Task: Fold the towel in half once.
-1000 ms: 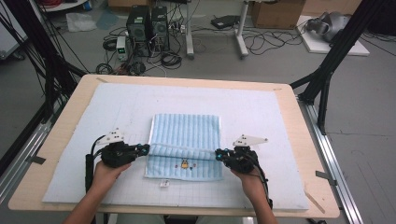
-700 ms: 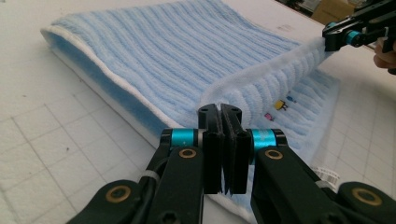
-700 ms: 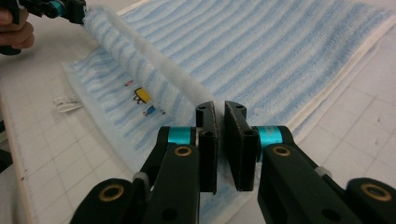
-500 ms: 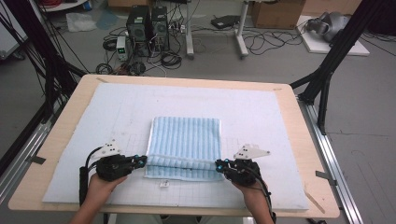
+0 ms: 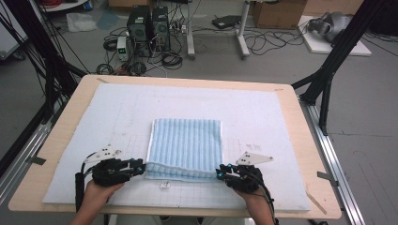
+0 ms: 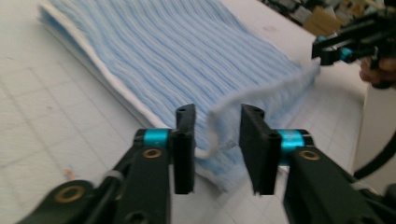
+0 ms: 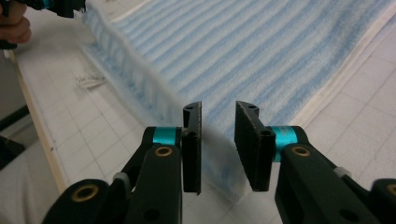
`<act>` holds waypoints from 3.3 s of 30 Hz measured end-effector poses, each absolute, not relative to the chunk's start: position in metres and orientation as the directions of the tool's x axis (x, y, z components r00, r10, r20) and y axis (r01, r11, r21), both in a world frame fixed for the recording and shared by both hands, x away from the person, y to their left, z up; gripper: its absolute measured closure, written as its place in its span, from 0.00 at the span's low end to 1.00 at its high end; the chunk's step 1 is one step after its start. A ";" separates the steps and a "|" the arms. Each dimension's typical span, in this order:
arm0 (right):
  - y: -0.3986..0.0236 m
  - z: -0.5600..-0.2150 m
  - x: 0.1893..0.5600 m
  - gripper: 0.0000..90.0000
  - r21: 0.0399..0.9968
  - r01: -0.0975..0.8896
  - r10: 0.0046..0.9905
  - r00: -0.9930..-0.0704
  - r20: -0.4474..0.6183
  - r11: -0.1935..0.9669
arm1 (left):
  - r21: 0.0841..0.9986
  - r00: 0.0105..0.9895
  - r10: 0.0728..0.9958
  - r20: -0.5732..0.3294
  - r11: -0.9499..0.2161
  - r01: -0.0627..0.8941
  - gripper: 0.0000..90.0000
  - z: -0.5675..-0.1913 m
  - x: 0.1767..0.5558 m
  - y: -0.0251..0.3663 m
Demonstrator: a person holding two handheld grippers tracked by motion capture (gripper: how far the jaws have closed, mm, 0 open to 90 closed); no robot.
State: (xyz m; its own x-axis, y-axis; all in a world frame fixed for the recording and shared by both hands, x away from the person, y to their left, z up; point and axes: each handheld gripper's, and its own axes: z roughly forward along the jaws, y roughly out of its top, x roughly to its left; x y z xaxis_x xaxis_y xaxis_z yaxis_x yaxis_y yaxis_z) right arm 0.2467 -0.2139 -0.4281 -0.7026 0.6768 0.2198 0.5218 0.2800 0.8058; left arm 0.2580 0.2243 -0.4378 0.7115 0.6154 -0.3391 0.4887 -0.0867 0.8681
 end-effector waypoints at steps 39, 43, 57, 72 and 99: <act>-0.212 -0.430 0.294 0.69 0.810 0.533 0.778 -0.607 0.162 0.247 | 0.835 0.573 0.733 -0.367 -0.012 0.551 0.60 -0.432 0.333 0.221; -0.214 -0.430 0.305 0.67 0.814 0.528 0.780 -0.605 0.161 0.241 | 0.831 0.572 0.733 -0.368 -0.016 0.555 0.62 -0.431 0.357 0.218; -0.218 -0.431 0.330 0.66 0.812 0.540 0.787 -0.591 0.177 0.223 | 0.803 0.556 0.772 -0.308 -0.103 0.587 0.85 -0.453 0.393 0.193; -0.217 -0.435 0.370 0.72 0.797 0.586 0.828 -0.514 0.223 0.149 | 0.831 0.538 0.772 -0.337 -0.024 0.556 0.97 -0.449 0.398 0.193; -0.194 -0.437 0.402 0.75 0.758 0.623 0.878 -0.455 0.148 0.195 | 0.832 0.477 0.838 -0.265 -0.052 0.553 0.61 -0.449 0.404 0.194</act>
State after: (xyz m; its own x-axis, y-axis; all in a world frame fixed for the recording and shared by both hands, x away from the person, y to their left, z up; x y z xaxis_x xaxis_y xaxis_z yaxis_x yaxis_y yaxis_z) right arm 0.4023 -0.1938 -0.4374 -0.4553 0.8780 0.1481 0.6229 0.1952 0.7575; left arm 0.4044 0.1944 -0.4493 0.4768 0.8382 -0.2648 0.5528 -0.0517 0.8317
